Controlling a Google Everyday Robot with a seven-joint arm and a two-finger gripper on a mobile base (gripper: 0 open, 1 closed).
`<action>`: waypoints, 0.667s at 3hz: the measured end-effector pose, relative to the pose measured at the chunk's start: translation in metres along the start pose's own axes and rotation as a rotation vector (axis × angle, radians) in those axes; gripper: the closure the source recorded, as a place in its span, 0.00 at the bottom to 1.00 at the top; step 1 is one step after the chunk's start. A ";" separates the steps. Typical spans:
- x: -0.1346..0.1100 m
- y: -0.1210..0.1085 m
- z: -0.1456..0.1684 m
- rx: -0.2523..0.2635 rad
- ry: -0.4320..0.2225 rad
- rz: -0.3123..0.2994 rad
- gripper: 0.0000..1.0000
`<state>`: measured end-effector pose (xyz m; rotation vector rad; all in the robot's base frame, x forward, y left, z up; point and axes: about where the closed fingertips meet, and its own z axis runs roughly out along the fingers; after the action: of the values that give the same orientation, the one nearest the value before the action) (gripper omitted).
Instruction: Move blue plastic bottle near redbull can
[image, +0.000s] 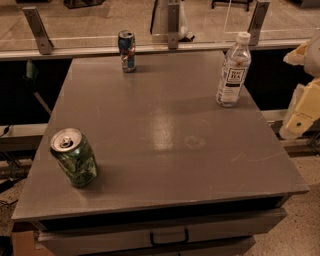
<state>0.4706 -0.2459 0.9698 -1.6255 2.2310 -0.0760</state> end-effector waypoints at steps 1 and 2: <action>0.026 -0.063 0.023 0.060 -0.083 0.104 0.00; 0.032 -0.113 0.056 0.088 -0.211 0.220 0.00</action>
Offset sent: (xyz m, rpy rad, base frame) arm 0.1819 -0.0767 -0.0485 0.4560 -0.1738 -0.2756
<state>0.5835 -0.3035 0.9386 -1.2712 2.1936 0.0538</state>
